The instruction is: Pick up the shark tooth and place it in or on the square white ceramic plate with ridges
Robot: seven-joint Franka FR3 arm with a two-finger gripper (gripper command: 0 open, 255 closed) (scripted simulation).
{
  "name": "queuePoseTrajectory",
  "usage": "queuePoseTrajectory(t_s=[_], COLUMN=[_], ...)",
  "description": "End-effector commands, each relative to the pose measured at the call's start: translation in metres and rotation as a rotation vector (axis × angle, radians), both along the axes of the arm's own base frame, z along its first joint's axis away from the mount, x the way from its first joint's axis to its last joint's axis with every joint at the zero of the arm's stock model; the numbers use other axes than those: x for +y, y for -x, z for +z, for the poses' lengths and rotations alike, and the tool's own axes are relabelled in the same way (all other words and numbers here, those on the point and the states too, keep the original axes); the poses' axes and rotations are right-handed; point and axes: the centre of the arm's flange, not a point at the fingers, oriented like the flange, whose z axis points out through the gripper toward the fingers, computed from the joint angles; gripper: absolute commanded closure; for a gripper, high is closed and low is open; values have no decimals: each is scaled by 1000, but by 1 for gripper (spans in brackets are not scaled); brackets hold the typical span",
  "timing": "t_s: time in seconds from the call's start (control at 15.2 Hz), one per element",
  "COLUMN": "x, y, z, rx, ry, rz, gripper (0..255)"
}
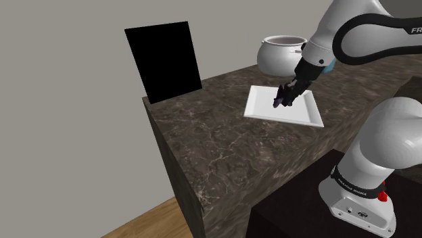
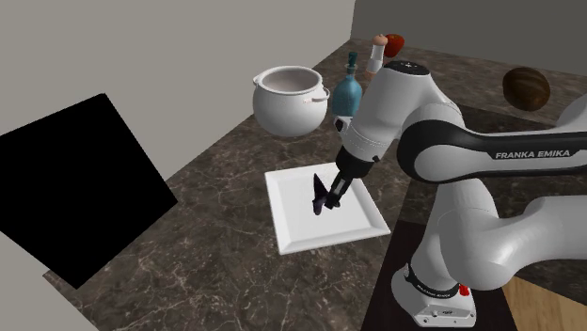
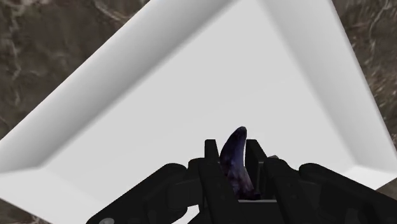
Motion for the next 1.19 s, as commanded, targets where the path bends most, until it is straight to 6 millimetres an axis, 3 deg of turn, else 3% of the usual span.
queuePoseTrajectory(t_s=[0.0,0.07,0.4,0.66,1.12], x=[0,0,0,-3,-3], y=[0,0,0,13,13], z=[0,0,0,48,48], rx=[0,0,0,0,0], ry=[0,0,0,0,0], rz=[0,0,0,0,0], gripper=[255,0,0,0,0])
